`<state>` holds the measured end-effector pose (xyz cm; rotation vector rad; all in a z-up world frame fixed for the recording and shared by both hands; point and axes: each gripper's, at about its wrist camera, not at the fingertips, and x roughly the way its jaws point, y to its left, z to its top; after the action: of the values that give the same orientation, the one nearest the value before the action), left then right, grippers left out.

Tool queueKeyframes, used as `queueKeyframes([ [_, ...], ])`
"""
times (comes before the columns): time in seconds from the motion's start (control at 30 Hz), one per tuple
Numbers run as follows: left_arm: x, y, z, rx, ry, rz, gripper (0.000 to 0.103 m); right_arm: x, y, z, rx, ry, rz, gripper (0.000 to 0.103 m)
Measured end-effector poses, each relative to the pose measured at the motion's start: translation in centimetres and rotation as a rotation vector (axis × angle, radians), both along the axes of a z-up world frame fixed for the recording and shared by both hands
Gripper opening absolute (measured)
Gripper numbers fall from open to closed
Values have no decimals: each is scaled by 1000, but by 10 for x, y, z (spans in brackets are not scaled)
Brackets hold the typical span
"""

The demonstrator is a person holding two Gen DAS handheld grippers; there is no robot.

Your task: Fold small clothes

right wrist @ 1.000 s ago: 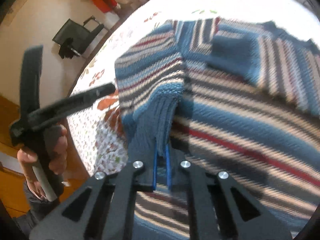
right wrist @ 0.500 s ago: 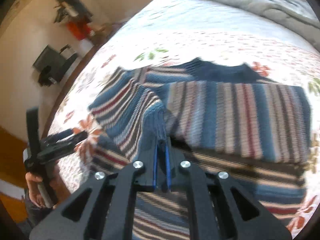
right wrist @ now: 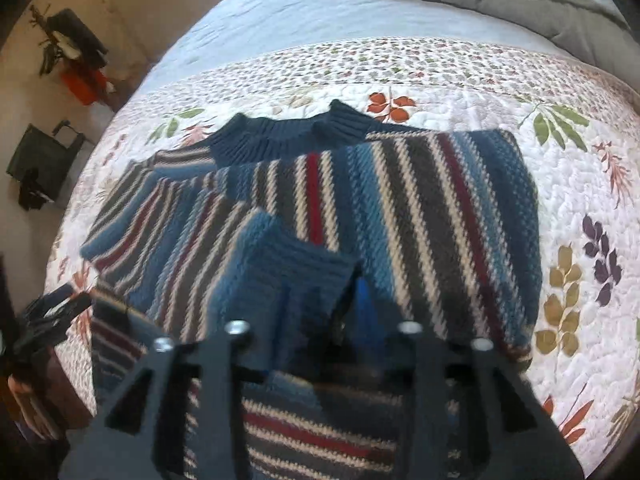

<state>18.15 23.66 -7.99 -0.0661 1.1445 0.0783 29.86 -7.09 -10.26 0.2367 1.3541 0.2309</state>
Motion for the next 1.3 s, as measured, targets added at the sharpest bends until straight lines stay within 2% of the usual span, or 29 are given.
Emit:
queueKeyframes([
  [0.17, 3, -2, -1, 4, 0, 4, 87, -23, -6, 0, 77, 47, -8, 48],
  [0.33, 2, -8, -1, 7, 1, -4, 87, -35, -3, -15, 133, 110, -19, 49],
  [0.37, 2, -9, -2, 9, 3, -6, 87, -36, -1, -19, 145, 122, -21, 44],
  [0.4, 2, -10, -2, 8, 4, -7, 87, -36, 2, -23, 159, 136, -21, 35],
  [0.43, 2, -11, -3, 7, 7, -8, 87, -35, 5, -26, 169, 147, -17, 32],
  [0.47, 3, -12, -3, 8, 8, -10, 87, -35, 9, -29, 164, 158, -12, 24],
  [0.5, 3, -13, -3, 11, 9, -11, 87, -34, 13, -29, 138, 151, -1, 10],
  [0.57, 3, -13, -3, 17, 7, -10, 87, -33, 15, -26, 101, 133, 15, 6],
  [0.67, 4, -12, -1, 17, 3, -3, 87, -30, 5, -10, 141, 103, 6, 4],
  [0.77, 5, -10, -1, 13, -1, 6, 87, -21, -12, 14, 173, 36, -24, 3],
  [1.07, 13, -26, -1, 5, -10, -7, 87, 12, -76, 56, 66, -163, -113, 0],
  [1.2, 17, -36, -5, 18, -1, -31, 87, 11, -106, 34, 57, -93, -158, 0],
  [1.3, 23, -40, -8, 21, 2, -29, 87, 8, -103, 8, 35, -20, -135, 0],
])
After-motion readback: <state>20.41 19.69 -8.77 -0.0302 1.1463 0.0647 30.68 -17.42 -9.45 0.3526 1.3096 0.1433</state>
